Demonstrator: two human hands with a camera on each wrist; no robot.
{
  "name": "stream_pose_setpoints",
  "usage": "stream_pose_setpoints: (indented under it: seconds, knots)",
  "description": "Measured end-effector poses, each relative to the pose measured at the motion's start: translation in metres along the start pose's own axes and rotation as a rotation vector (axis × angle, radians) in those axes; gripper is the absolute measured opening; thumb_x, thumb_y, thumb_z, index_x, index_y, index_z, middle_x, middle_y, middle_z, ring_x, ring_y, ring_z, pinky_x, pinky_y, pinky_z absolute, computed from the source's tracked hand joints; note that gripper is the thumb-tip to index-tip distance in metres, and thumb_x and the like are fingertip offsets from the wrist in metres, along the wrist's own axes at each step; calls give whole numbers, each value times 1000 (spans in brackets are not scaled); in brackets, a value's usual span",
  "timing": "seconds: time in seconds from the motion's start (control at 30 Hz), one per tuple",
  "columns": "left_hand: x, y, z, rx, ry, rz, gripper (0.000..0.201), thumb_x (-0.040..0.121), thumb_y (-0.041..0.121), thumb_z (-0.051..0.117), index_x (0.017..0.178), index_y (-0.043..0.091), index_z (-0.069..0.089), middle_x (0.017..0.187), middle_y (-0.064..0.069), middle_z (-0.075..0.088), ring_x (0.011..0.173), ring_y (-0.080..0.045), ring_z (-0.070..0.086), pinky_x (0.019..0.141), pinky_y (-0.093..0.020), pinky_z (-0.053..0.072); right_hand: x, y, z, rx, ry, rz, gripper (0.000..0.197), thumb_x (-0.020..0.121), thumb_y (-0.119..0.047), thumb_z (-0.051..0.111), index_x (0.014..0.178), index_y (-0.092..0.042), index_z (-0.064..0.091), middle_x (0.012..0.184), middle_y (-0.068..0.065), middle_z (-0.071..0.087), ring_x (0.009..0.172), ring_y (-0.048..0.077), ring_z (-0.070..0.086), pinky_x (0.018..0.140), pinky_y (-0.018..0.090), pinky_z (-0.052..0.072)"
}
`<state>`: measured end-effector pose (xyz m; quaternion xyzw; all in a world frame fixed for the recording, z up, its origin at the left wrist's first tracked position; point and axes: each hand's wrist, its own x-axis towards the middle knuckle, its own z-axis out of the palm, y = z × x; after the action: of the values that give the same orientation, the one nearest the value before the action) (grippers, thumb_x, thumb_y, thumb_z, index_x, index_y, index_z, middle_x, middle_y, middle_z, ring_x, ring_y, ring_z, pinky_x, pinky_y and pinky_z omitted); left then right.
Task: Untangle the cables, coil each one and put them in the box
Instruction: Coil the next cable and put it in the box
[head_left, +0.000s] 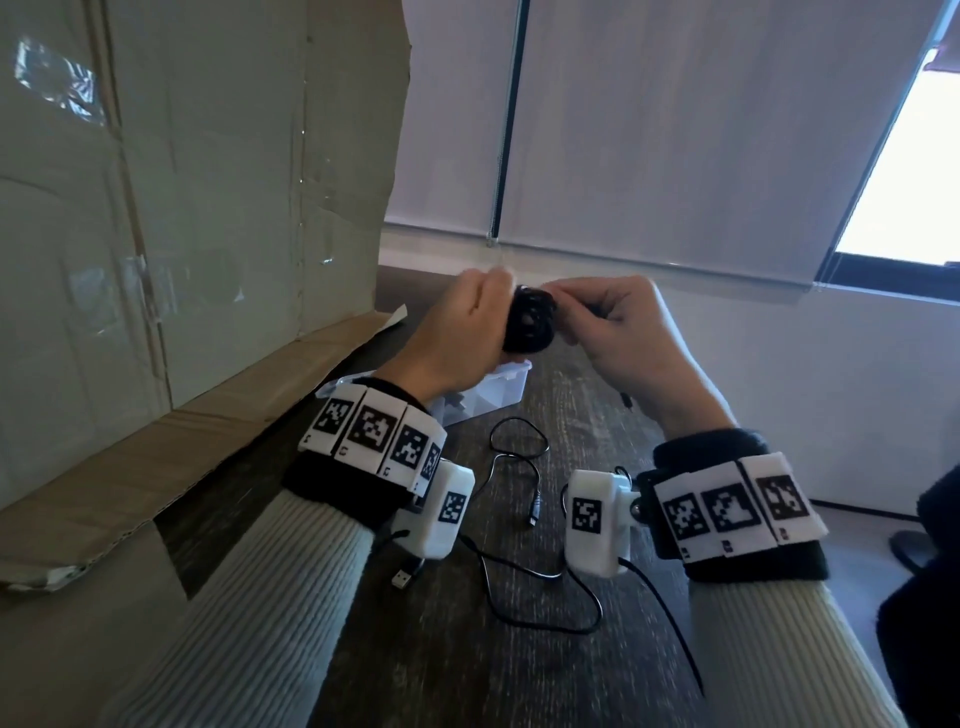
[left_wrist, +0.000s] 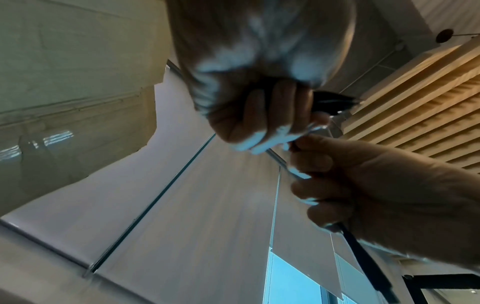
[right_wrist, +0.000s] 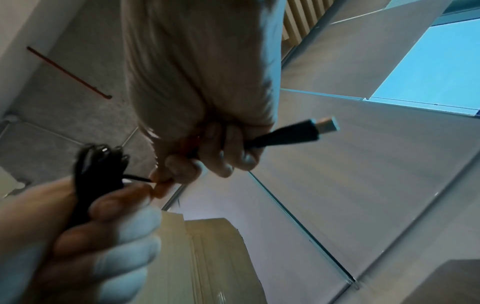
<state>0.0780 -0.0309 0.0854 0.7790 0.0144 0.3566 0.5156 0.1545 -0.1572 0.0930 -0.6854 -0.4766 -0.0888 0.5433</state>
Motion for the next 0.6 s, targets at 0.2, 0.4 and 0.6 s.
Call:
stream_pose_setpoints:
  seconds: [0.2, 0.4, 0.6]
  knots:
    - [16, -15, -13, 181, 330, 155, 52, 93, 24, 33, 49, -2, 43, 45, -19, 40, 44, -26, 41, 45, -37, 36, 0, 6, 18, -293, -354, 126, 20, 100, -24, 50, 108, -27, 67, 91, 5, 70, 82, 22, 62, 83, 38, 53]
    - [21, -29, -18, 378, 414, 114, 36, 82, 23, 55, 59, -5, 53, 47, -7, 47, 46, -19, 40, 43, -17, 35, -5, -20, 30, -640, -522, 120, 19, 99, -17, 46, 95, -13, 64, 75, 2, 55, 68, 23, 55, 58, 30, 43]
    - [19, -29, -20, 420, 334, 433, 39, 79, 19, 52, 44, 15, 36, 39, 7, 32, 38, -10, 26, 42, -19, 24, -8, -46, 20, -788, -372, -158, 26, 90, -30, 61, 66, -25, 66, 62, -4, 60, 64, 19, 59, 65, 34, 53]
